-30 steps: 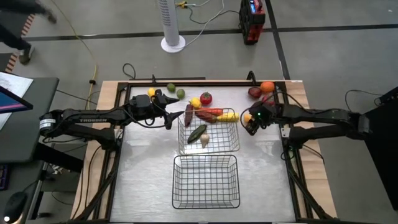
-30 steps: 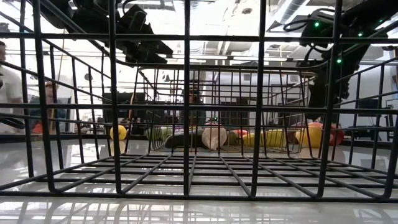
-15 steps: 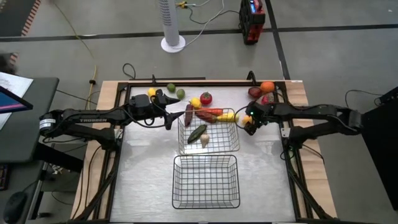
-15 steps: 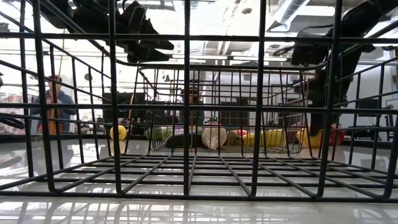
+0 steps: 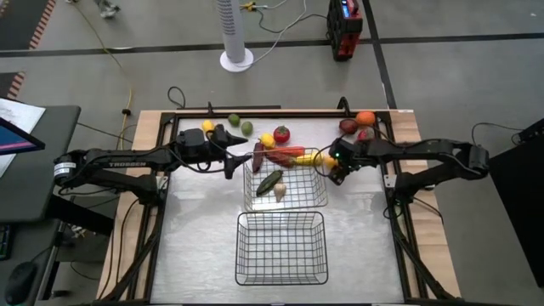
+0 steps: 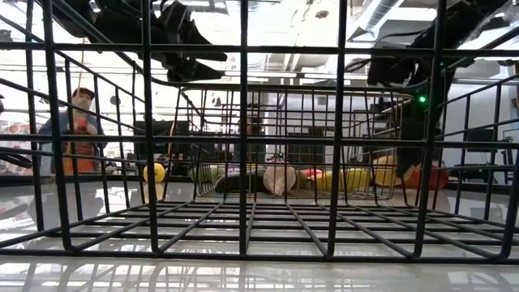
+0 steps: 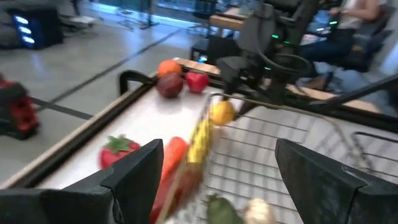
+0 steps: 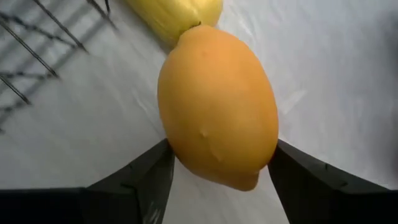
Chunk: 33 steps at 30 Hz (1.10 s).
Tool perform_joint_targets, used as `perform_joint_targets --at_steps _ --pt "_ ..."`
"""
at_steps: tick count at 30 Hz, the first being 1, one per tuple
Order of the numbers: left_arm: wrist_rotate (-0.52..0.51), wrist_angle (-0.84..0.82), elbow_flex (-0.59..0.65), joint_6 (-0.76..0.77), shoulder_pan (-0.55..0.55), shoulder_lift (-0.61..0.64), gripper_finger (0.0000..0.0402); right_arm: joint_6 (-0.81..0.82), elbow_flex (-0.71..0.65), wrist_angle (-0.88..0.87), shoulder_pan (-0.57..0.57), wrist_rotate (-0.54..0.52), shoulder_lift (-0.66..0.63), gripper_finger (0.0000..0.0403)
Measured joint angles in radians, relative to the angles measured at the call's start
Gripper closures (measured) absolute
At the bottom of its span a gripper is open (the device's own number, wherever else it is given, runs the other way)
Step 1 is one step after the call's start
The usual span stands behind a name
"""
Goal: Sort produce into baskets
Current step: Put the lemon into the bottom wire basket
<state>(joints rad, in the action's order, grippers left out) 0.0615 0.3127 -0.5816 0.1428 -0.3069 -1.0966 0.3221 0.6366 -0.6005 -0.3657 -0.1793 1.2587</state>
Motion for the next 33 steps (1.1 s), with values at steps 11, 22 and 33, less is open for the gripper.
perform_joint_targets --at_steps 11,22,33 --pt "0.039 -0.016 0.000 -0.018 0.029 0.000 0.0105 -0.011 0.240 -0.153 -0.010 -0.037 -0.003 0.0133" --pt "0.037 -0.060 -0.001 -0.026 0.029 0.000 0.0105 -0.050 0.487 -0.357 0.064 -0.054 -0.009 0.0133" --pt "0.029 -0.062 -0.001 -0.025 0.029 0.000 0.0105 -0.062 0.512 -0.020 0.486 0.223 0.005 0.0133"
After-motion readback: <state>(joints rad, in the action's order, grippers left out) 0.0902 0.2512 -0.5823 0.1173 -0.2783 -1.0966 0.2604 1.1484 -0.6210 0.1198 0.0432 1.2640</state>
